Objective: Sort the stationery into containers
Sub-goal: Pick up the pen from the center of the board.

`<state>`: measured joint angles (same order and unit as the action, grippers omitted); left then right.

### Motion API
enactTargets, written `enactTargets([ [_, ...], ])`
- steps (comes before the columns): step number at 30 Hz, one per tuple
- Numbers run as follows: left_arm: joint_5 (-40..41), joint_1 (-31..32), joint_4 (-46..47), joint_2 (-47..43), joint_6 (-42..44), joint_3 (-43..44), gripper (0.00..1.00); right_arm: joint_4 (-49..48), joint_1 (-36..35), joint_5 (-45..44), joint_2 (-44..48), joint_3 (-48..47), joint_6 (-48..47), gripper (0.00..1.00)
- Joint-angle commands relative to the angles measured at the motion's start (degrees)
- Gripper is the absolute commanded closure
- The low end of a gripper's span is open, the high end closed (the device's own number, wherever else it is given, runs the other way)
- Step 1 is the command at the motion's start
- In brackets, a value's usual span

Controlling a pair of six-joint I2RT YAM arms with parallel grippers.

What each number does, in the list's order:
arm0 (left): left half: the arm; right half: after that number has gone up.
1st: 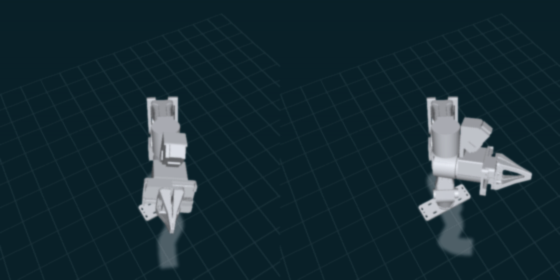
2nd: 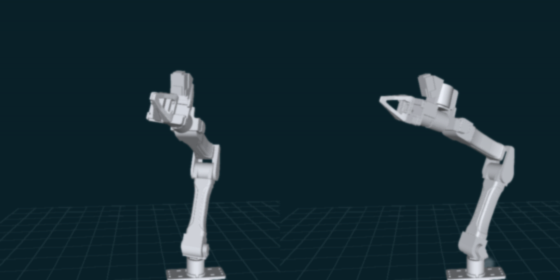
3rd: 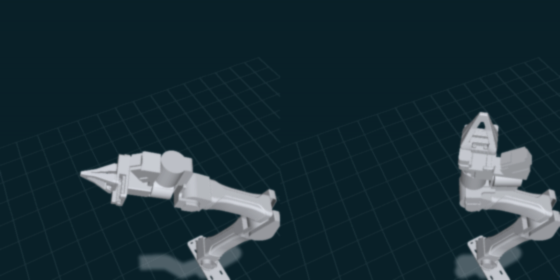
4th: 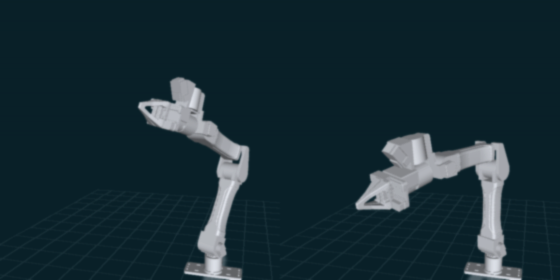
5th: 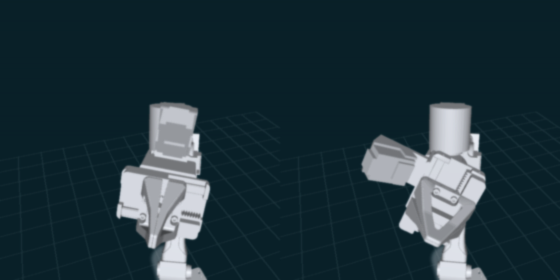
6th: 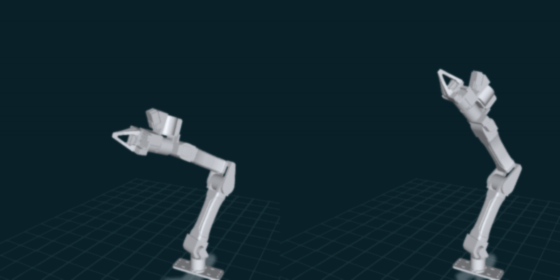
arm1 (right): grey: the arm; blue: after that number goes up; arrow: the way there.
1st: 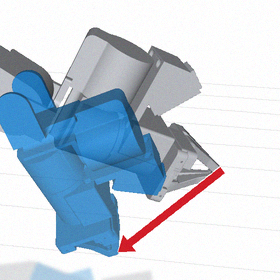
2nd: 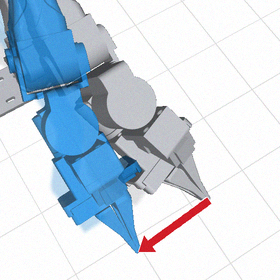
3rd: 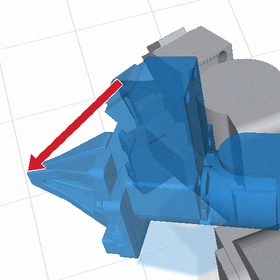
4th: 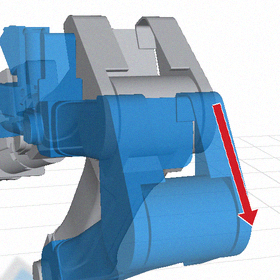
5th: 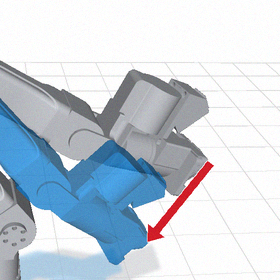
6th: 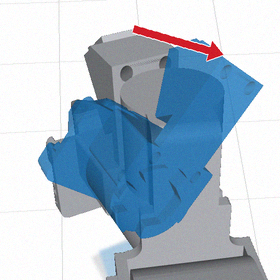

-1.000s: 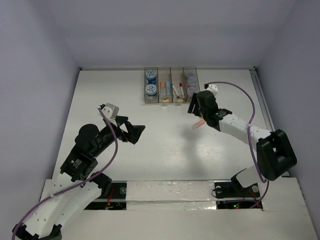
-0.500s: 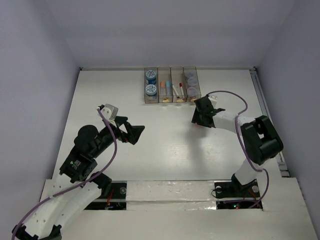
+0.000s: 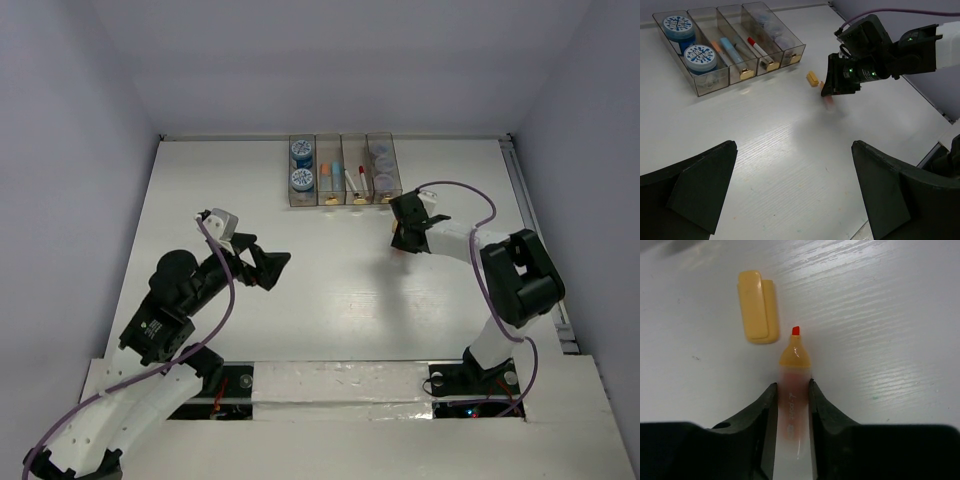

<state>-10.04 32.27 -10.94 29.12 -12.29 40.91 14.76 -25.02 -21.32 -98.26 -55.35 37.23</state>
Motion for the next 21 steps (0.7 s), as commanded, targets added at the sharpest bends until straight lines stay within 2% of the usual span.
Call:
enactTargets([
  [1,-0.41,0.34,2.41,0.14,0.87,0.32,0.01,2.9,0.14,0.23,1.4,0.86,0.74,0.75],
  [6,-0.59,0.34,2.41,0.41,0.78,0.58,0.01,4.22,0.14,2.59,4.65,1.74,-0.58,0.82],
  [13,-3.84,0.34,3.91,2.95,-1.24,0.14,0.01,2.12,-1.79,9.09,16.42,4.37,-1.9,0.85],
  [16,-8.05,0.34,5.13,5.23,-1.85,0.31,0.01,-4.28,-5.73,12.35,20.73,3.94,-1.46,0.84],
  [17,-9.54,-0.27,5.49,6.55,-2.46,0.23,0.01,-5.52,-8.97,12.27,21.35,3.24,-1.37,0.84],
  [21,-11.05,-1.33,6.02,9.54,-2.73,0.32,0.01,-13.78,-16.35,11.74,19.86,-1.5,-2.43,0.84],
])
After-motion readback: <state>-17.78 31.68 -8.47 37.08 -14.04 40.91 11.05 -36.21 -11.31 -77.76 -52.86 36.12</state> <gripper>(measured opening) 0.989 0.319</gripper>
